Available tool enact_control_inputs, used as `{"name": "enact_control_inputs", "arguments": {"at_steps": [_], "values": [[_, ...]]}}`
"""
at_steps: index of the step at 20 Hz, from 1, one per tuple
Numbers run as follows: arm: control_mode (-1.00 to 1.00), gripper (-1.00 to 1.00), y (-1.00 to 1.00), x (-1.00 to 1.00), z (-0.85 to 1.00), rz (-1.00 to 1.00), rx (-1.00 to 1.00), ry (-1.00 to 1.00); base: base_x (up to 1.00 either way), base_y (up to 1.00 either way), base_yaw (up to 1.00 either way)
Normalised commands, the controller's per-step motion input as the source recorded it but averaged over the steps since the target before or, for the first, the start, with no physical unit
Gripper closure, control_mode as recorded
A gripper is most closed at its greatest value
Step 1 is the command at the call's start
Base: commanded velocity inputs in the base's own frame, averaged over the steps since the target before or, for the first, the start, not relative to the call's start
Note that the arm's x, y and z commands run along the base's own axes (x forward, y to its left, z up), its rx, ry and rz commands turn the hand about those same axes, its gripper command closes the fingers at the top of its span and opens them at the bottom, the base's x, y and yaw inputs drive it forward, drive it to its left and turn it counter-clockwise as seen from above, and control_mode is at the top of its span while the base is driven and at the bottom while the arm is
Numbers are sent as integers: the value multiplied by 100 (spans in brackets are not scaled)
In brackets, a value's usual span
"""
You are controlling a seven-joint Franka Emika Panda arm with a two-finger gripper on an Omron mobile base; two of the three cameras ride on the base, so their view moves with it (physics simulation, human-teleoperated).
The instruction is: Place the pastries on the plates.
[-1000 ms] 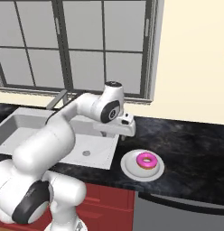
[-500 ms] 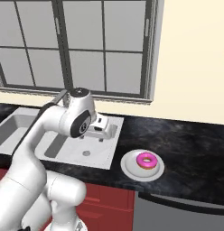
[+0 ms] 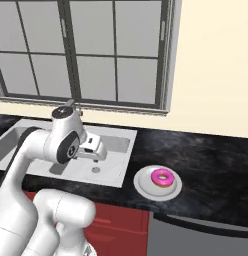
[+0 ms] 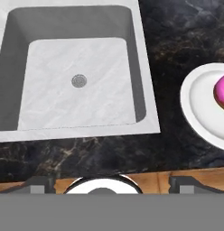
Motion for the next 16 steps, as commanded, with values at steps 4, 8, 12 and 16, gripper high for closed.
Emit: {"name": "enact_control_inputs", "arguments": {"at_steps": [4,8,12,16], "values": [[100,-100,0,0,0,0,0,0,-94,50,0],[100,-100,0,0,0,0,0,0,-28,100,0],[100,-100,0,0,0,0,0,0,12,98,0],[100,-100,0,0,0,0,0,0,34,99,0]]}}
